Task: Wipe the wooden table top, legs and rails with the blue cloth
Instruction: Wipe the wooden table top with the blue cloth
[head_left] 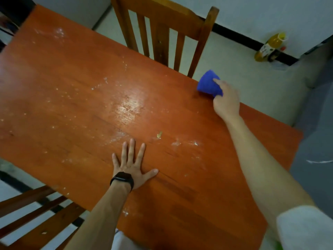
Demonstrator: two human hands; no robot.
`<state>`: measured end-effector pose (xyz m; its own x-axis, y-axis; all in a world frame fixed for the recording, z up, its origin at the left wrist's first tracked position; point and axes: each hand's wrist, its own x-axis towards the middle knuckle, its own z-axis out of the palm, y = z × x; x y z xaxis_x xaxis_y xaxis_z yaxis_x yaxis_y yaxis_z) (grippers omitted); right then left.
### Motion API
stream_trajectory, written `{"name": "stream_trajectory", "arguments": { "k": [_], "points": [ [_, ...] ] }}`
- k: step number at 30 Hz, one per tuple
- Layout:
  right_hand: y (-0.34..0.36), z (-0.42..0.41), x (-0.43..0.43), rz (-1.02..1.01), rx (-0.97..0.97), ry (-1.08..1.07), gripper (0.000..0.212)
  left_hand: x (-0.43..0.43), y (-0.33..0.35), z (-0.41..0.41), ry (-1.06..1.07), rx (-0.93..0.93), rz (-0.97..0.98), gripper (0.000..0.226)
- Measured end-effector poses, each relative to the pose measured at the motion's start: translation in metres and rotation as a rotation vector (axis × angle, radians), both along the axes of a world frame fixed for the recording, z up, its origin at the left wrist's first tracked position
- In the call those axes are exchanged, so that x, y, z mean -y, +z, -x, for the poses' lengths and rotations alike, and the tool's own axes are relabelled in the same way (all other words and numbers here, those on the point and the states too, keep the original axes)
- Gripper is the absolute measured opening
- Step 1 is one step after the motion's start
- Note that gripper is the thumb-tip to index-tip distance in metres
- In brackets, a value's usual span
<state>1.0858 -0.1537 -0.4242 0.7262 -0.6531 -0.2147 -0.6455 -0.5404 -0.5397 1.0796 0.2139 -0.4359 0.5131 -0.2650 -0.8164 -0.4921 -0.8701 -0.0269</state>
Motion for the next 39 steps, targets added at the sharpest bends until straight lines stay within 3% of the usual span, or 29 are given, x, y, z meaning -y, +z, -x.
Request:
{"name": "stream_trajectory", "arguments": {
  "k": [3, 5, 8, 10, 12, 16, 19, 21, 25, 28, 31, 33, 36, 39],
  "points": [
    [-0.023, 0.003, -0.012, 0.183, -0.190, 0.090, 0.067, 0.000, 0.001, -0.001, 0.003, -0.016, 0.001, 0.105],
    [-0.028, 0.030, -0.042, 0.250, -0.139, 0.188, 0.062, 0.000, 0.001, -0.001, -0.001, -0.008, 0.007, 0.105],
    [-0.017, 0.077, -0.085, 0.012, -0.068, 0.346, 0.051, -0.002, 0.002, -0.002, 0.004, -0.009, 0.021, 0.105],
    [0.005, 0.088, -0.094, -0.276, -0.188, 0.419, 0.044, -0.003, 0.000, -0.002, 0.013, -0.002, 0.043, 0.105],
    [0.022, 0.071, -0.084, -0.439, -0.218, 0.326, 0.045, -0.005, -0.002, -0.002, 0.017, -0.003, 0.047, 0.105],
    [0.023, 0.001, -0.031, -0.172, 0.019, 0.064, 0.064, -0.005, -0.003, -0.001, 0.024, 0.002, 0.058, 0.106],
    [0.003, -0.022, -0.026, 0.010, -0.152, 0.158, 0.083, -0.006, -0.001, -0.001, 0.029, -0.004, 0.064, 0.106],
    [-0.009, -0.003, -0.050, 0.102, -0.206, 0.245, 0.085, -0.006, -0.003, 0.000, 0.031, 0.002, 0.071, 0.106],
    [-0.003, 0.069, -0.112, -0.123, -0.113, 0.434, 0.055, -0.007, -0.006, 0.001, 0.036, 0.004, 0.071, 0.108],
    [0.013, 0.055, -0.110, -0.405, -0.190, 0.308, 0.049, -0.009, -0.009, 0.002, 0.040, 0.027, 0.095, 0.108],
    [0.016, -0.006, -0.081, -0.268, 0.047, 0.072, 0.060, -0.009, -0.010, 0.002, 0.038, 0.034, 0.090, 0.107],
    [0.007, -0.034, -0.070, -0.112, 0.081, 0.050, 0.074, -0.009, -0.010, 0.003, 0.039, 0.038, 0.087, 0.107],
    [-0.015, -0.018, -0.092, 0.110, -0.086, 0.233, 0.083, -0.008, -0.008, 0.003, 0.033, 0.033, 0.078, 0.107],
    [-0.024, 0.052, -0.131, 0.015, 0.005, 0.422, 0.073, -0.008, -0.009, 0.003, 0.031, 0.048, 0.089, 0.106]
  ]
}}
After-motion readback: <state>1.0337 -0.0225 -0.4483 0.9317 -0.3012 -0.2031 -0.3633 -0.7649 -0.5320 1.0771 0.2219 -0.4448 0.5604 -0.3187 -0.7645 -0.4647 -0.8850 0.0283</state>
